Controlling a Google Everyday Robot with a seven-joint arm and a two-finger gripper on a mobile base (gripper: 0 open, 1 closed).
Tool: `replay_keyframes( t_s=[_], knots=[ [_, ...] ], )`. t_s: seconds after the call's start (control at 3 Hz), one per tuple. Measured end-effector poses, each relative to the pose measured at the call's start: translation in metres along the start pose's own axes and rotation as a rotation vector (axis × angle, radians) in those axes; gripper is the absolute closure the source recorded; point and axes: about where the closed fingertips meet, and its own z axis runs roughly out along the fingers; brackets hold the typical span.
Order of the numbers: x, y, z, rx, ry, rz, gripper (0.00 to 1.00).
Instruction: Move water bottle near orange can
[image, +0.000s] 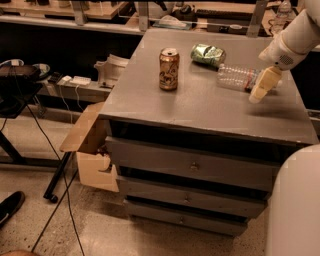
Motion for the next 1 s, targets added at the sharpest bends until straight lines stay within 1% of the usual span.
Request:
replay_keyframes(
  t_s=[0.33, 0.67, 1.0],
  knots=[
    [0.011, -0.002, 0.014, -0.023, -0.016, 0.034, 0.17],
    [0.011, -0.003, 0.018, -0.029, -0.028, 0.031, 0.41],
    [-0.003, -0.004, 0.011, -0.020, -0.057, -0.007, 0.64]
  ],
)
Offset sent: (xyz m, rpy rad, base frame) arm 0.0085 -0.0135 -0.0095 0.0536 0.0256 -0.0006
